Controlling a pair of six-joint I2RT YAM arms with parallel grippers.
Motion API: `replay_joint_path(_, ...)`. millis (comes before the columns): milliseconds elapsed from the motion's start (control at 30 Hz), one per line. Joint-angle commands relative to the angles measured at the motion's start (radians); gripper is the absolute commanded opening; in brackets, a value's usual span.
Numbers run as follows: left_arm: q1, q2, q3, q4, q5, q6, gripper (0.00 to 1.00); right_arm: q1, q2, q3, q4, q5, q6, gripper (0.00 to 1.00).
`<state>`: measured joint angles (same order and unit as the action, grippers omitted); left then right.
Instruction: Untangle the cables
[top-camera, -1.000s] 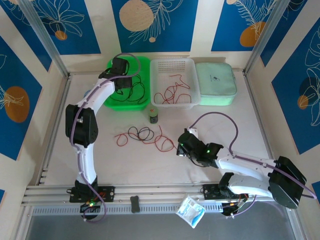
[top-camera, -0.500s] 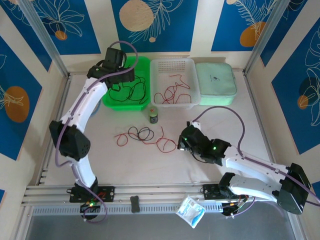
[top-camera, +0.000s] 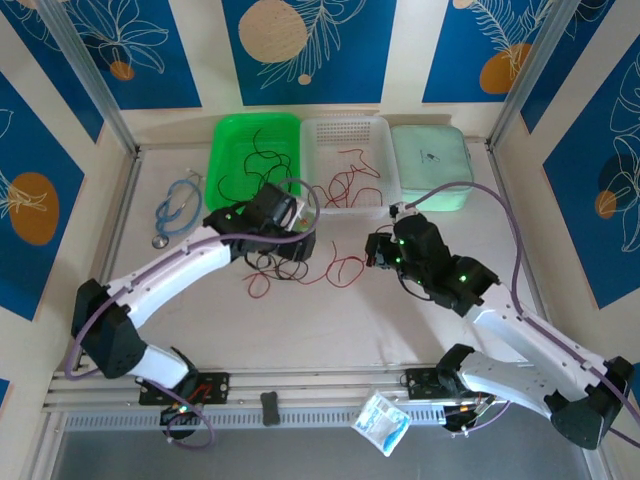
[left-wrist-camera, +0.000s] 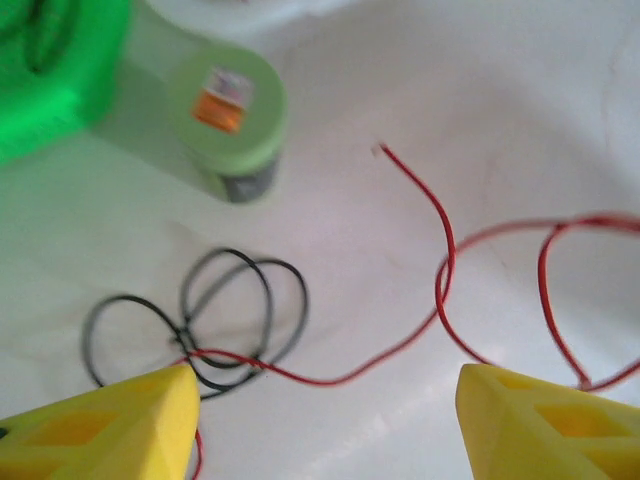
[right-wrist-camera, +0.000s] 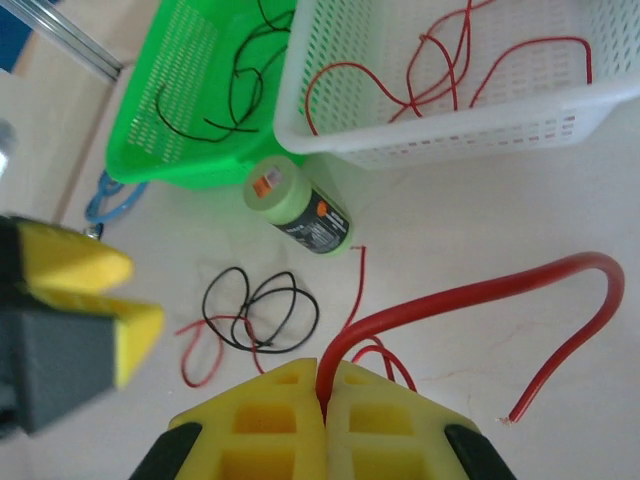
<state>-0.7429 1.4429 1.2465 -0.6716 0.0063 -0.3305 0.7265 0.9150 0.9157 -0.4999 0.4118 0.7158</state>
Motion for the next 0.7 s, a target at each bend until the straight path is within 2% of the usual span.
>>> replay_joint_path(0, -0.035, -0.09, -0.08, 0.161, 0.141, -0.092, 0.67, -0.017, -0.032, 0.034, -0.034, -0.049, -0.03, 0.0)
replay_joint_path(167, -0.052, -0.164, -0.211, 0.308, 0.251, -0.238, 0.65, -0.019, -0.044, 0.011, -0.011, -0.051, -0.001, 0.0)
replay_joint_path(300, -0.053, -0.164, -0.257, 0.412, 0.296, -0.29, 0.64, -0.018, -0.04, -0.02, 0.023, -0.07, 0.017, 0.0)
replay_joint_path(667, -0.075, 0.086, -0.198, 0.536, 0.43, -0.26, 0.5, -0.009, -0.055, -0.024, 0.029, -0.082, 0.031, 0.0)
